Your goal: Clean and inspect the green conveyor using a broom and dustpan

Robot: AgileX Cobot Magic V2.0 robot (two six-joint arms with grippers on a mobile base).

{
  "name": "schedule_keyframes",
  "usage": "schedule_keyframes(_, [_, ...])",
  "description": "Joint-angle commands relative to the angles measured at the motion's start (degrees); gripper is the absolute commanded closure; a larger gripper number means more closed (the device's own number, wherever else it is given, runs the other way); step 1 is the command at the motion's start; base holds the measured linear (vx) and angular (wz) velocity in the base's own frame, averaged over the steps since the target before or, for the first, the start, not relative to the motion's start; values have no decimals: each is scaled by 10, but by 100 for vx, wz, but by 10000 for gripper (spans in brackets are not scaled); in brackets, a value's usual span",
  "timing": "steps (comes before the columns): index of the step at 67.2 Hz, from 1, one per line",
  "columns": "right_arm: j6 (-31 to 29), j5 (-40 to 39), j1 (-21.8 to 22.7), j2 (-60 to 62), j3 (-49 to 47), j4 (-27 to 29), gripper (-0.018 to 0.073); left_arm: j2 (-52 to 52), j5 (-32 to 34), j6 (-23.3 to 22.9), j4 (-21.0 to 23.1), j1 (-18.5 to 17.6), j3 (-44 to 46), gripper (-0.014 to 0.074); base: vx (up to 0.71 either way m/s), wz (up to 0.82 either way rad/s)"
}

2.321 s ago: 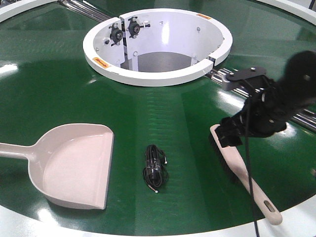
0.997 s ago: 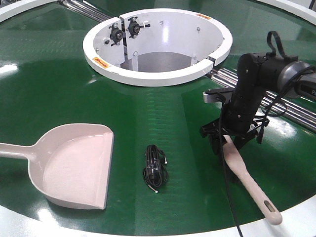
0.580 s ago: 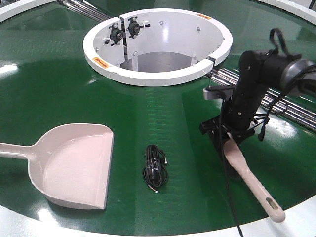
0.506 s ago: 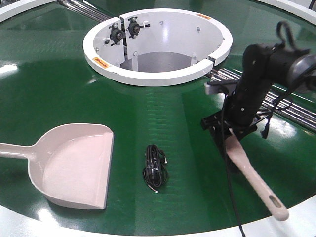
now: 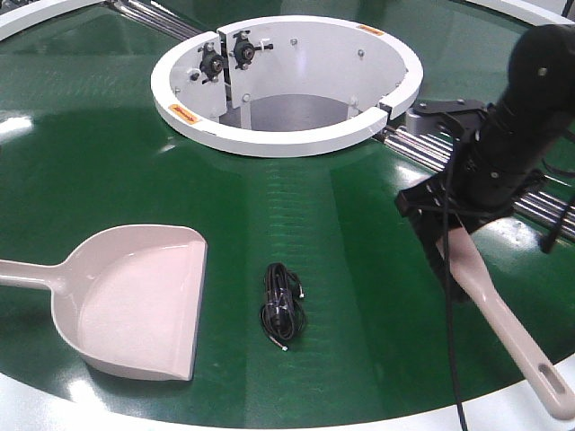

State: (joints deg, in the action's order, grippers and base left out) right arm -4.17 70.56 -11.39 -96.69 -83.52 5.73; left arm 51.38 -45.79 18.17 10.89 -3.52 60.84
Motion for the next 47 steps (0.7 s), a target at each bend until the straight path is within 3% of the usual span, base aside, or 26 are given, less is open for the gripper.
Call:
schedule_keyframes(1, [4,33,22,35,11,20,563,-1,34,-3,10,-5,16,7,0,0])
schedule_keyframes(13, [7,33,43,37,20,28,563,-1,32,2,9,-5,16,7,0,0])
schedule_keyframes(21, [7,33,43,37,20,20,563,-1,29,68,8,-5,16,7,0,0])
schedule_keyframes(28, [7,33,43,37,20,20,563,-1,21,198,5,-5,16,7,0,0])
schedule_keyframes(39, [7,33,43,37,20,21,563,-1,1,488,5,-5,16,7,0,0])
schedule_keyframes(47, [7,33,43,37,20,21,563,-1,6,666,5,-5,16,7,0,0])
